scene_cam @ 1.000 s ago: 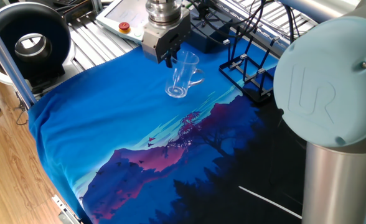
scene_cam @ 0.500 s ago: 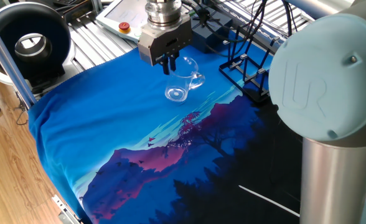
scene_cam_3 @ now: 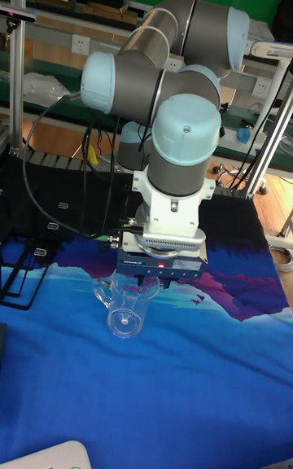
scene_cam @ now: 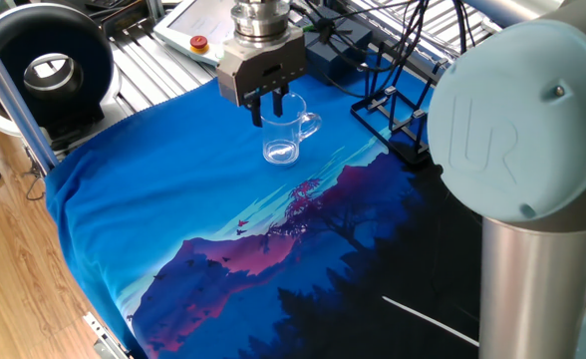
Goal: Take the cup off the cup rack
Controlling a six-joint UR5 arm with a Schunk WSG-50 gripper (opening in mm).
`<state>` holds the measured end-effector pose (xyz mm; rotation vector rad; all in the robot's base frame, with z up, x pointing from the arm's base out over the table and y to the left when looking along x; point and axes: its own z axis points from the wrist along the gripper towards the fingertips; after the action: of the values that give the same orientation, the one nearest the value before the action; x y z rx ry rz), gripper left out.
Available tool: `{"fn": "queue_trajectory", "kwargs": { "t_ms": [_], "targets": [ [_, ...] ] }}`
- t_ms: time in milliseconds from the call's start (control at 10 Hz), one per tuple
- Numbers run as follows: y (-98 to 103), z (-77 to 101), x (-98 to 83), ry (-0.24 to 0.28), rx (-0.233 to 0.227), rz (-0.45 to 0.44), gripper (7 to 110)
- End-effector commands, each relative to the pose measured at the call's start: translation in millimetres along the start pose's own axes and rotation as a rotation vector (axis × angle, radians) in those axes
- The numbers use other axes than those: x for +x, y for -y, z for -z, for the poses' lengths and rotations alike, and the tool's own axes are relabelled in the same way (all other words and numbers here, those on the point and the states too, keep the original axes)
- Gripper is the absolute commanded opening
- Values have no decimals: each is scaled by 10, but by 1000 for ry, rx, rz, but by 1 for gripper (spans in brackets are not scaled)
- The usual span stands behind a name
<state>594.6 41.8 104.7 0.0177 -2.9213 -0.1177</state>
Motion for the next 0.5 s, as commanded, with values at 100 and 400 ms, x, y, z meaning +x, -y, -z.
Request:
{"fn": "queue_trajectory", "kwargs": {
  "t_ms": [100,400],
  "targets": [
    [25,94,-62,-6,2,13,44],
    [-27,455,-68,-29,-44,26,44]
  ]
}}
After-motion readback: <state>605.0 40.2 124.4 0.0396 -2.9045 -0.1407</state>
